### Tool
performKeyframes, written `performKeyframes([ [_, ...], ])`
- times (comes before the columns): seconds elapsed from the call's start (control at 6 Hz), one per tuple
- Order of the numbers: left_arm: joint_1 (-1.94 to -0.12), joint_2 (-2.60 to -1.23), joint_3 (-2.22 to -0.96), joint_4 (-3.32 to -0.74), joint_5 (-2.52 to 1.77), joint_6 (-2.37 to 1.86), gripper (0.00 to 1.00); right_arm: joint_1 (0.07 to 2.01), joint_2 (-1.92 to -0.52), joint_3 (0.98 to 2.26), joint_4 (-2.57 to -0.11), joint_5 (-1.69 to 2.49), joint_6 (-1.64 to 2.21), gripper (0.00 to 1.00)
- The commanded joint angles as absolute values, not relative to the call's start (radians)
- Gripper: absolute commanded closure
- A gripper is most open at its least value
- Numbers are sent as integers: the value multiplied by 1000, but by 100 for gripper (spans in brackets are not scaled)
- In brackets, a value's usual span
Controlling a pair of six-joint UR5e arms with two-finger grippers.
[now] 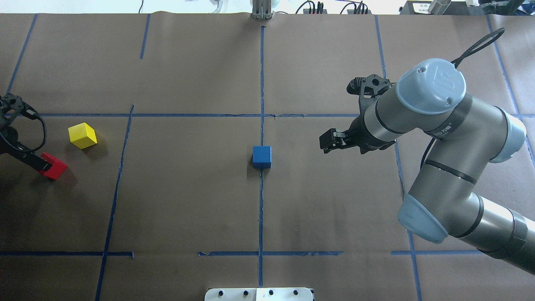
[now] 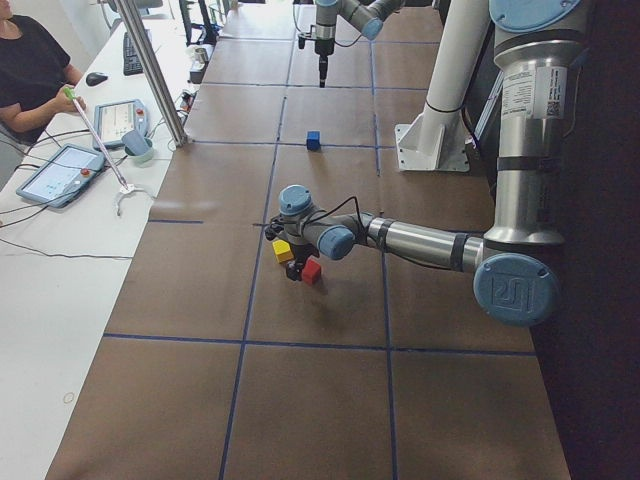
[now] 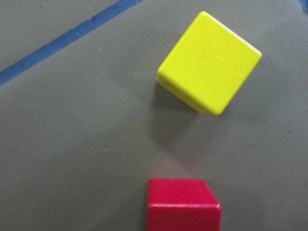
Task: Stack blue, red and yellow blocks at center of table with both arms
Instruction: 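Grasp the red cube with the left gripper and lift it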
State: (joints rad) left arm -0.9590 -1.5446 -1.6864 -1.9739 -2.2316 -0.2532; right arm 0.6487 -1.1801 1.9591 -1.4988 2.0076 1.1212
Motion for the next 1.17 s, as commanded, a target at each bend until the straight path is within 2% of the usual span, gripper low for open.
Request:
performKeyframes([
  [0.0, -930, -1549, -1658, -2000, -2206, -281, 0, 638, -1181, 1959, -1499, 1985, 1123, 0],
  [0.17, -930, -1549, -1657, -2002, -2203, -276, 1, 635, -1180, 1959, -1499, 1983, 1123, 0],
  [0.33, -930, -1548, -1655, -2014, -2203, -275, 39, 635, -1178, 1962, -1499, 1973, 1121, 0],
  [0.5, -930, -1548, -1651, -2029, -2206, -290, 88, 638, -1181, 1963, -1499, 1970, 1121, 0],
  [0.67, -930, -1554, -1675, -2031, -2209, -387, 100, 641, -1183, 1965, -1499, 1968, 1121, 0],
  [0.83, -925, -1628, -1760, -2014, -2217, -589, 100, 646, -1215, 2005, -1502, 1970, 1121, 0],
  [1.0, -869, -1731, -1805, -2011, -2239, -844, 100, 650, -1327, 2098, -1500, 1973, 1114, 0],
])
